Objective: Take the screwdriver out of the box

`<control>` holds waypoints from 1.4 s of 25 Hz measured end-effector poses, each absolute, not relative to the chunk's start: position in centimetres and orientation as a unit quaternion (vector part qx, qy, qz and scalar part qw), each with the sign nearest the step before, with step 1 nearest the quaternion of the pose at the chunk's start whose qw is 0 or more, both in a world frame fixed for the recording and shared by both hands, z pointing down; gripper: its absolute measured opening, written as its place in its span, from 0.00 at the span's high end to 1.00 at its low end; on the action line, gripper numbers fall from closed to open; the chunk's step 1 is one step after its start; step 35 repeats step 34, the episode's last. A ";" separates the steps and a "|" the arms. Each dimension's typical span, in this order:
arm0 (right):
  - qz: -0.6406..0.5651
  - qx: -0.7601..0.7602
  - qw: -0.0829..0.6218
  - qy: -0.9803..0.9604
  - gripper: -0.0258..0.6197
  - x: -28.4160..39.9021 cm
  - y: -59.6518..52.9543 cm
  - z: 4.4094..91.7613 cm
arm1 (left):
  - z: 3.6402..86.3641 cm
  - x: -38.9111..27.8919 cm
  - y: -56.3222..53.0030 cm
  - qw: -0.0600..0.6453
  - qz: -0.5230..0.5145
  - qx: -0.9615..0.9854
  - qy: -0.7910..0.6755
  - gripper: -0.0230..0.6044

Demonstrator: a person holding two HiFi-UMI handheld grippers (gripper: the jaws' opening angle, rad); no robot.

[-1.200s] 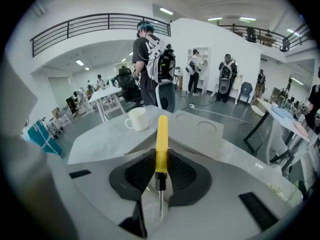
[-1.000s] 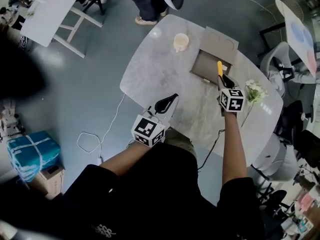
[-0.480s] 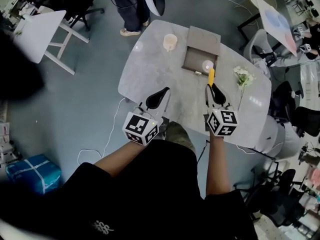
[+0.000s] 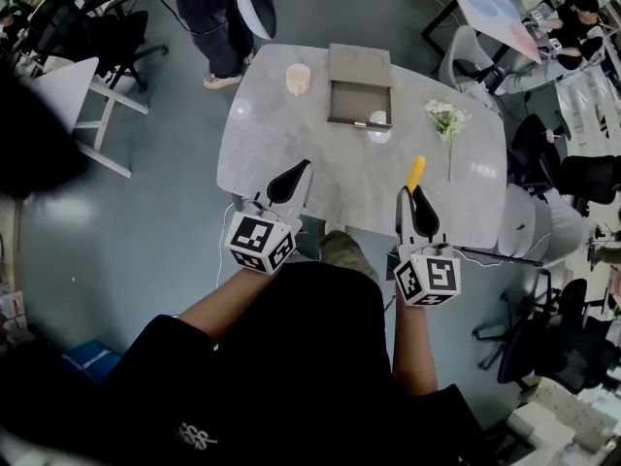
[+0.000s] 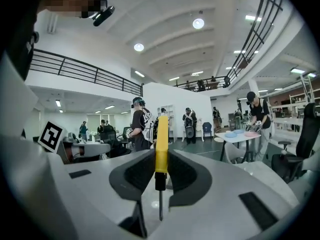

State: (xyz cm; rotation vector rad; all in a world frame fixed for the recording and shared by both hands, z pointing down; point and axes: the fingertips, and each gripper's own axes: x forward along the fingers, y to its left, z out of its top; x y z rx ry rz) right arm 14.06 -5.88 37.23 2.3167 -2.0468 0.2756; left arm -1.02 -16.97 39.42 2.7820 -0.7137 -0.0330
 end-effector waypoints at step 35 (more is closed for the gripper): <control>0.072 0.763 0.029 -0.641 0.84 17.0 -4.9 38.9 | 40.4 1.2 -16.2 0.115 0.004 0.962 -0.249 0.94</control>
